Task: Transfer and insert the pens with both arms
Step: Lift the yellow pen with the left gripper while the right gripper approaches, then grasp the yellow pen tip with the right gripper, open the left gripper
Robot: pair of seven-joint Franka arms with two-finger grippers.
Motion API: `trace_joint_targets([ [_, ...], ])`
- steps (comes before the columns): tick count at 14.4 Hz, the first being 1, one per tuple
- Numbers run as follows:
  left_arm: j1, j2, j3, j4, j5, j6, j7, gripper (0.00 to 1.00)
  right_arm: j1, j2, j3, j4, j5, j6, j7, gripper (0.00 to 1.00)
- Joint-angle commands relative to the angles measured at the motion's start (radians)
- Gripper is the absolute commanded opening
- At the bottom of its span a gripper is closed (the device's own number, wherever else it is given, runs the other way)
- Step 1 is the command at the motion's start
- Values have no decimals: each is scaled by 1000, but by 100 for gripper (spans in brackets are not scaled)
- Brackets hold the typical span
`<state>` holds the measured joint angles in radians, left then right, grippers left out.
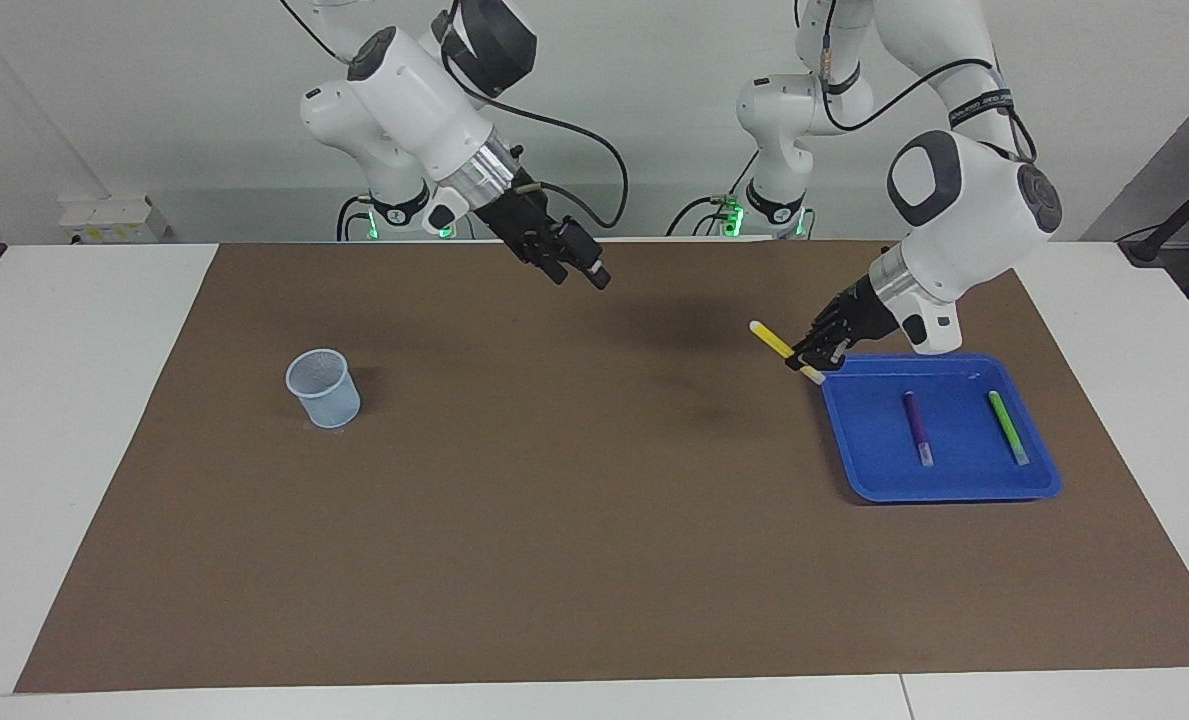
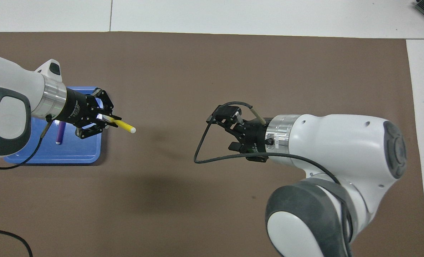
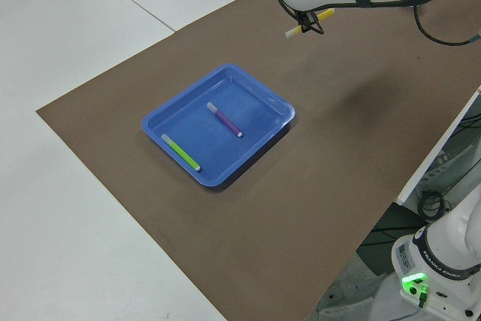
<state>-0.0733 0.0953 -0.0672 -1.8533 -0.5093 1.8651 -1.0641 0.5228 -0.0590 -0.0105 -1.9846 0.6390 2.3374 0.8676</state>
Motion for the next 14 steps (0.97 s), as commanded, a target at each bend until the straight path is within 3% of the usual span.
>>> trace_joint_targets([
  [1, -6, -71, 14, -82, -104, -11, -83, 0, 80, 43, -5, -13, 24, 129, -1, 100],
  [7, -42, -153, 14, -222, -256, 0, -94, 0, 232, 155, -5, 26, 50, 334, 4, 100],
  [14, -46, -193, 14, -254, -293, -1, -197, 0, 237, 197, -3, 79, 50, 349, 2, 100],
])
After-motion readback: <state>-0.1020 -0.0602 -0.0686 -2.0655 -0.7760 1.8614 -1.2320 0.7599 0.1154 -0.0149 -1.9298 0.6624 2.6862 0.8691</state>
